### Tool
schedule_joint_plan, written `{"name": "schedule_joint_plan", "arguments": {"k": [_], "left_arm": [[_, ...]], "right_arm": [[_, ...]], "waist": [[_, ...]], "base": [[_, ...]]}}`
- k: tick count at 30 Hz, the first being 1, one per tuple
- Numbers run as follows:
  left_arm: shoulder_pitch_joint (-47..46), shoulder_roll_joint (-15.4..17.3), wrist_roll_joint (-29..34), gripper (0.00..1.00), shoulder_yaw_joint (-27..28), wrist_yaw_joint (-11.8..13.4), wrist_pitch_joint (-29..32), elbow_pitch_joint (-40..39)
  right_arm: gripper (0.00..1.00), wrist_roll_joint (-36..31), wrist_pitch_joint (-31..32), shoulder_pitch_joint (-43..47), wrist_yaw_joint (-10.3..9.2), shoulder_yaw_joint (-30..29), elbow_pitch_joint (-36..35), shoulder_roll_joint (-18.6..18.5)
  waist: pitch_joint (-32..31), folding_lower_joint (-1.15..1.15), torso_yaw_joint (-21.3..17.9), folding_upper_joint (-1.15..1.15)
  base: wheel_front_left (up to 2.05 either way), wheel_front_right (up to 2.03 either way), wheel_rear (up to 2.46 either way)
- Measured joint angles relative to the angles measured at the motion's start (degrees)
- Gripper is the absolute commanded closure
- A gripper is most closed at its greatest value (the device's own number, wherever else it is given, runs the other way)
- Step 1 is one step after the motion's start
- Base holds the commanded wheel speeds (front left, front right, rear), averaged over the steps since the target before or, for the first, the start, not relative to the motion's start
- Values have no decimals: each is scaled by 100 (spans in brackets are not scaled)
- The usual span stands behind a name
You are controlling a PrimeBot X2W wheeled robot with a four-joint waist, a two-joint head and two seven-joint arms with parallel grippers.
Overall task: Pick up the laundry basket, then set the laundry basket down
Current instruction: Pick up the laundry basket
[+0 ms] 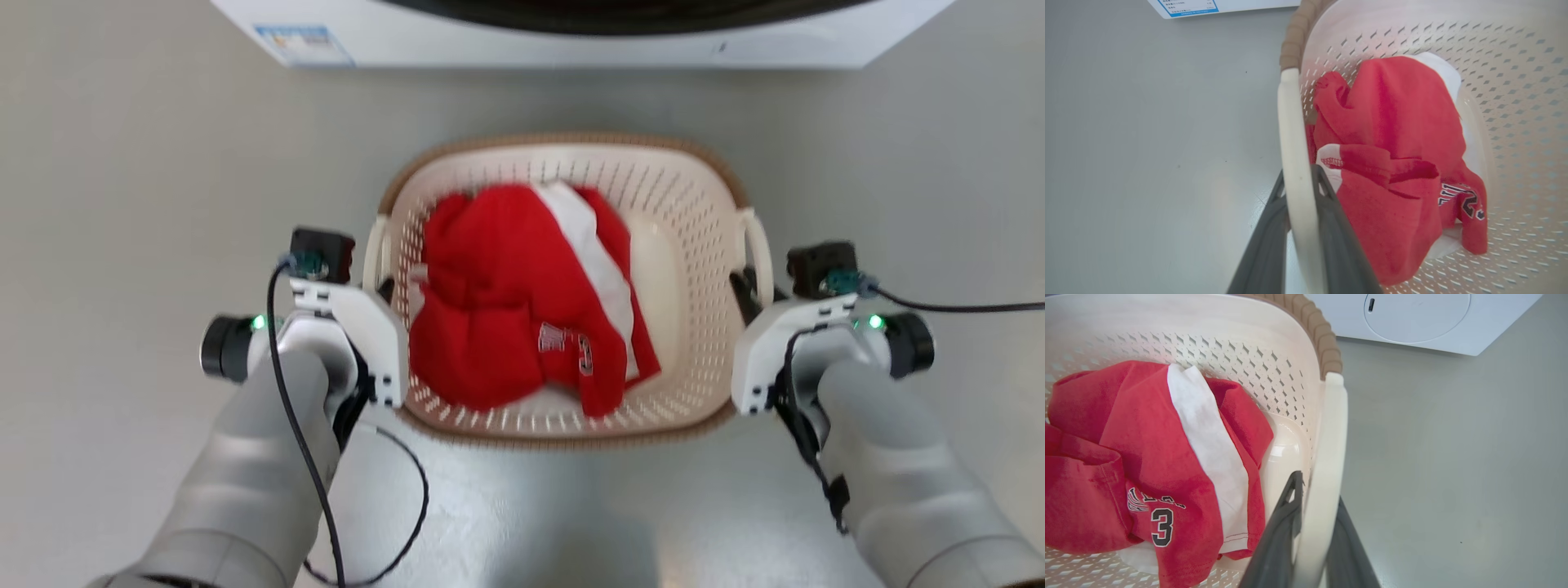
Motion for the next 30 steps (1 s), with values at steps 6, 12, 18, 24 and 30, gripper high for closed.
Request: {"name": "schedule_joint_plan", "arguments": {"k": [6, 12, 18, 24, 30], "left_arm": [[569, 60, -107, 100, -66, -1, 292, 9], [1073, 91, -148, 100, -259, -7, 587, 25], [1434, 121, -344, 100, -424, -7, 793, 26], [1763, 110, -474, 100, -639, -5, 1000, 23], [2179, 73, -648, 100, -882, -5, 1240, 3]], "right_arm": [[100, 646, 360, 502, 0, 608, -56, 25], [100, 1160, 609, 1028, -1, 1062, -102, 41], [100, 1485, 751, 1282, 0, 1324, -60, 67], [100, 1683, 822, 1427, 0, 1469, 69, 92], [100, 1908, 1007, 1747, 1, 1561, 208, 118]], "waist": [[-729, 0, -111, 0], [-1515, 0, -263, 0], [-2276, 0, -388, 0], [-2974, 0, -453, 0], [-3613, 0, -451, 0]], "base": [[0, 0, 0], [0, 0, 0], [0, 0, 0], [0, 0, 0], [0, 0, 0]]}}
